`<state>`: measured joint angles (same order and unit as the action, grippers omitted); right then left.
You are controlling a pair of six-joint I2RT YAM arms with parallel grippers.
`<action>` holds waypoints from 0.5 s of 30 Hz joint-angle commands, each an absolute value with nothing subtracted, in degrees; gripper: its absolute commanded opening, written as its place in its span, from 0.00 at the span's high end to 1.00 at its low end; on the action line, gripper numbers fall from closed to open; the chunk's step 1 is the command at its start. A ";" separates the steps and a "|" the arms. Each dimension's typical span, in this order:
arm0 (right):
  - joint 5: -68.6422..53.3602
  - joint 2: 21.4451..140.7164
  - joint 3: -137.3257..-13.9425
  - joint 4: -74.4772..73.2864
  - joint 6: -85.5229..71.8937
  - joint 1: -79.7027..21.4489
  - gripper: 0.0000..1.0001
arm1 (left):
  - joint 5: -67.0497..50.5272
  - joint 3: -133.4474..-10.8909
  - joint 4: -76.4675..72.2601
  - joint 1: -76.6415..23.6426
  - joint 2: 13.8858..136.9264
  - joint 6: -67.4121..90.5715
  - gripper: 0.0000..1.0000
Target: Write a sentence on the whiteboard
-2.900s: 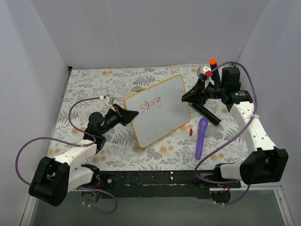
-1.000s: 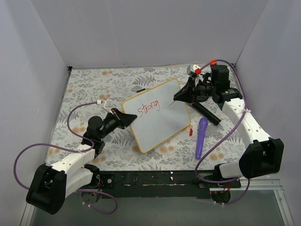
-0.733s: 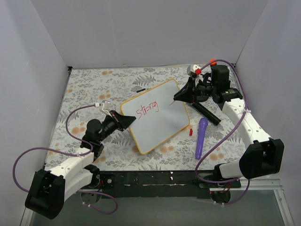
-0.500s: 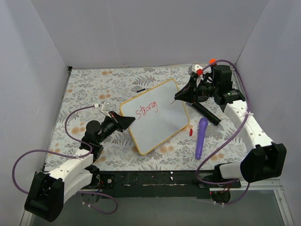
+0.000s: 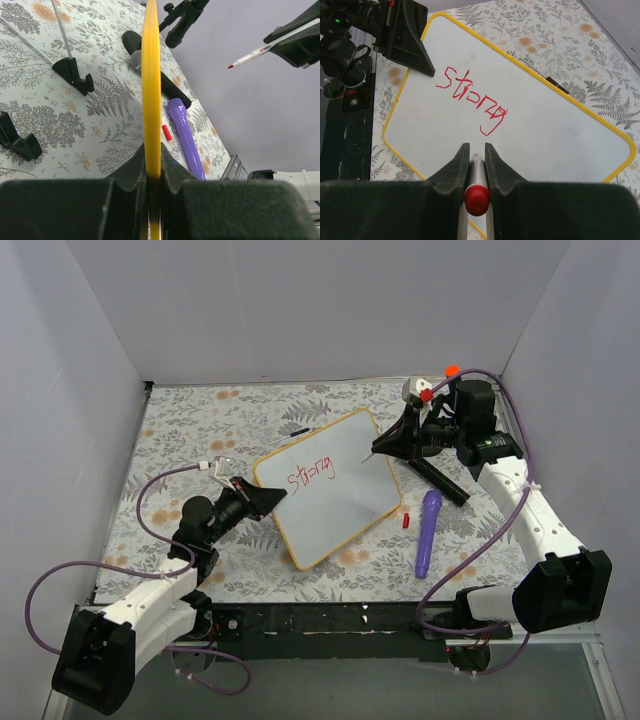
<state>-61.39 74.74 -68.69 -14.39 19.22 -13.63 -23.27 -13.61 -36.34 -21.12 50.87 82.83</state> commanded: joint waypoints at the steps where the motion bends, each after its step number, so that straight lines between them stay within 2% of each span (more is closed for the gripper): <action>1: -61.44 74.53 -68.64 -12.30 18.28 -13.89 0.99 | -24.52 -13.98 -39.64 -21.18 47.11 84.02 1.00; 15: -62.49 74.36 -68.73 -12.04 17.32 -13.89 0.99 | -25.66 -13.80 -38.32 -21.09 44.03 85.17 1.00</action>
